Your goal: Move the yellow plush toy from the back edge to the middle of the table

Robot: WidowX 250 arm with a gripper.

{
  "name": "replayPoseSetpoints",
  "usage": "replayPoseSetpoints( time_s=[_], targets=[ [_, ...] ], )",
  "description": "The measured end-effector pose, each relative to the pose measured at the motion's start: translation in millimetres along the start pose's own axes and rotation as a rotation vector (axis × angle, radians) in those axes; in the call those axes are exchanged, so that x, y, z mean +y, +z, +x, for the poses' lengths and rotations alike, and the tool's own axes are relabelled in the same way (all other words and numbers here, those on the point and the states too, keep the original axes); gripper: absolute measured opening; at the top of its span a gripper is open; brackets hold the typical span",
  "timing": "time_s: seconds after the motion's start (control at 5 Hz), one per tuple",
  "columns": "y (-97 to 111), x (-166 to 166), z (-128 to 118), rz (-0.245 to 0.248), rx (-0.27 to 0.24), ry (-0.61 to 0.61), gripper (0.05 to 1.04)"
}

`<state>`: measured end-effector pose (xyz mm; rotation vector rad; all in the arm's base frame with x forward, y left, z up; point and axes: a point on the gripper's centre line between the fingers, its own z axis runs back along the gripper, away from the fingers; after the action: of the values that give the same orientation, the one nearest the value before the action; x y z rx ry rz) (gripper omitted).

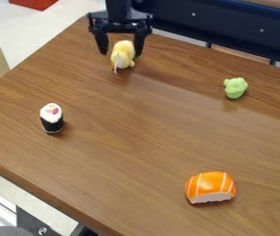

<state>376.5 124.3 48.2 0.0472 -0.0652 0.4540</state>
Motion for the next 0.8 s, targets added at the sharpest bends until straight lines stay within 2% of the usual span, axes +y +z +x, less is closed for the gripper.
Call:
replayPoseSetpoints(
  time_s=[0.2,0.4,0.8],
  targets=[
    [-16,-1,2,0.025,0.010,0.002,1.001],
    [-17,-3,11,0.035,-0.003,0.008,1.001],
    [-26,-4,21,0.041,0.010,0.005,0.991]
  ],
)
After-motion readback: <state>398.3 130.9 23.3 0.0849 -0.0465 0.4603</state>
